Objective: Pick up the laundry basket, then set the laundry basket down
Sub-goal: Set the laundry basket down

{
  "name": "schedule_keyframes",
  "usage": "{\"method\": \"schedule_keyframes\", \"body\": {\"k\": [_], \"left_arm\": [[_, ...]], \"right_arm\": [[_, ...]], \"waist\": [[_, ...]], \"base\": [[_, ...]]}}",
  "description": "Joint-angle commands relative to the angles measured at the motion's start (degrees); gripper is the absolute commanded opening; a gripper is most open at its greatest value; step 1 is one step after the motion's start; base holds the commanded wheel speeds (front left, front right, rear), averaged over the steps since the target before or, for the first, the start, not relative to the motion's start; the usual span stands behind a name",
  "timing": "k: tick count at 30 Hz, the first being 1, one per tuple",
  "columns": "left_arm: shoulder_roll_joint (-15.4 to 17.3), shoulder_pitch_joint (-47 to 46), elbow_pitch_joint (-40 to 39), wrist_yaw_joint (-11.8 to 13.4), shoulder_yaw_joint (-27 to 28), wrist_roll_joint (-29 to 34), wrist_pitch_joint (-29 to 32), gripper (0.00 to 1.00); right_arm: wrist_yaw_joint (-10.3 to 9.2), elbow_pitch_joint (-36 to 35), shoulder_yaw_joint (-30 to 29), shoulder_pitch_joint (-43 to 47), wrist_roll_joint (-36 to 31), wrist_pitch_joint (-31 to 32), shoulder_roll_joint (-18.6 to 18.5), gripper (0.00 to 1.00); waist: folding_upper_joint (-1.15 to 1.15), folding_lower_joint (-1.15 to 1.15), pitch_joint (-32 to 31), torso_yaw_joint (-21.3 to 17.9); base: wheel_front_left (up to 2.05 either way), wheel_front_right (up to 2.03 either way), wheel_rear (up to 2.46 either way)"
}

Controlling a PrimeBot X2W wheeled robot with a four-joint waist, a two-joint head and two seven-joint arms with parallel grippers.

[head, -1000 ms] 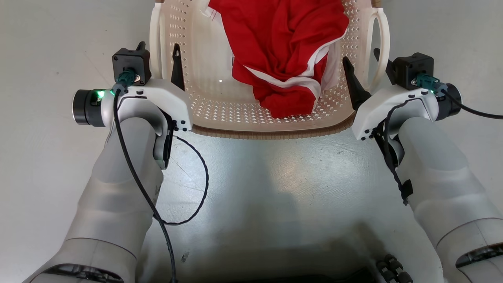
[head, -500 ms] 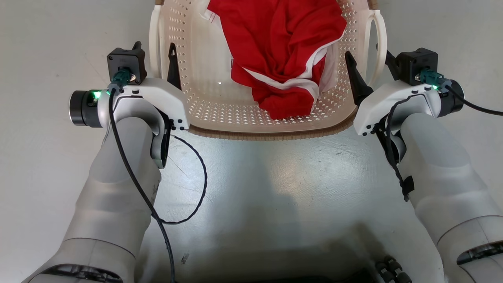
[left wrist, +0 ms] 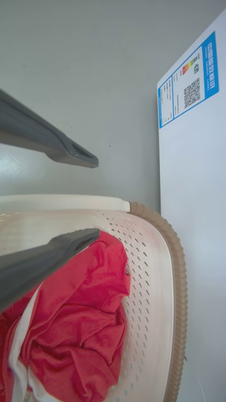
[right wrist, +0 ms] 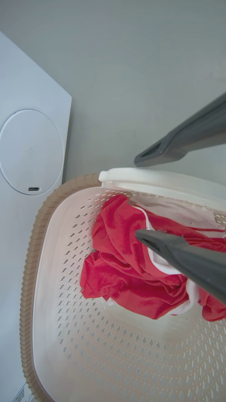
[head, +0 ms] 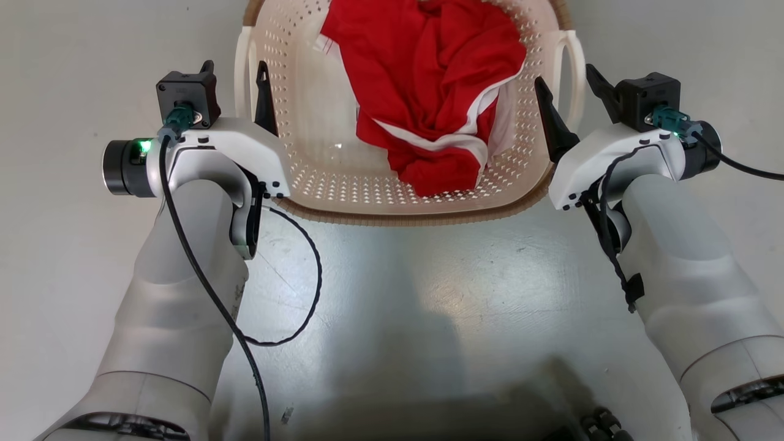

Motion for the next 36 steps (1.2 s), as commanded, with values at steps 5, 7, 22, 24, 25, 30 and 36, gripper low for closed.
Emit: {"method": "schedule_keyframes", "body": {"k": [5,7,22,24,25,30,36], "left_arm": [[1.42,2.78,-1.38,-0.03,1.65,0.72,-0.35,1.0],[1.49,3.41,-1.92,-0.02,1.94,0.85,-0.35,1.0],[1.11,13.2,-14.43,-2.58,4.91,-0.3,-0.35,1.0],[1.05,15.05,-16.37,-3.13,4.99,-0.65,-0.35,1.0],[1.03,15.98,-17.33,-3.35,5.04,-0.87,-0.35,1.0],[1.0,19.65,-20.7,-4.05,4.81,-2.47,-0.35,1.0],[0.98,24.6,-25.23,-4.29,4.12,-4.89,-0.35,1.0]], "right_arm": [[0.36,-1.0,1.07,2.93,0.89,-0.78,1.15,1.0],[0.36,-1.36,1.27,3.38,1.29,-0.78,1.15,1.0],[0.36,-9.71,-2.11,10.07,-2.03,-0.79,1.15,1.0],[0.36,-11.8,-3.13,11.44,-2.69,-0.79,1.15,1.0],[0.36,-12.83,-3.64,12.18,-2.97,-0.79,1.15,1.0],[0.36,-16.34,-5.11,15.04,-3.25,-0.79,1.15,1.0],[0.36,-20.48,-7.13,19.51,-5.7,-0.79,1.15,1.0]], "waist": [[0.0,0.0,-2.26,-0.58],[0.0,0.0,-3.39,-0.71],[0.0,0.0,-15.8,-0.65],[0.0,0.0,-17.68,-0.45],[0.0,0.0,-18.65,-0.35],[0.0,0.0,-22.44,-0.1],[0.0,0.0,-27.79,0.7]], "base": [[0.0,0.0,0.0],[0.0,0.0,0.0],[0.0,0.0,0.0],[0.0,0.0,0.0],[0.0,0.0,0.0],[0.0,0.0,0.0],[0.0,0.0,0.0]]}}
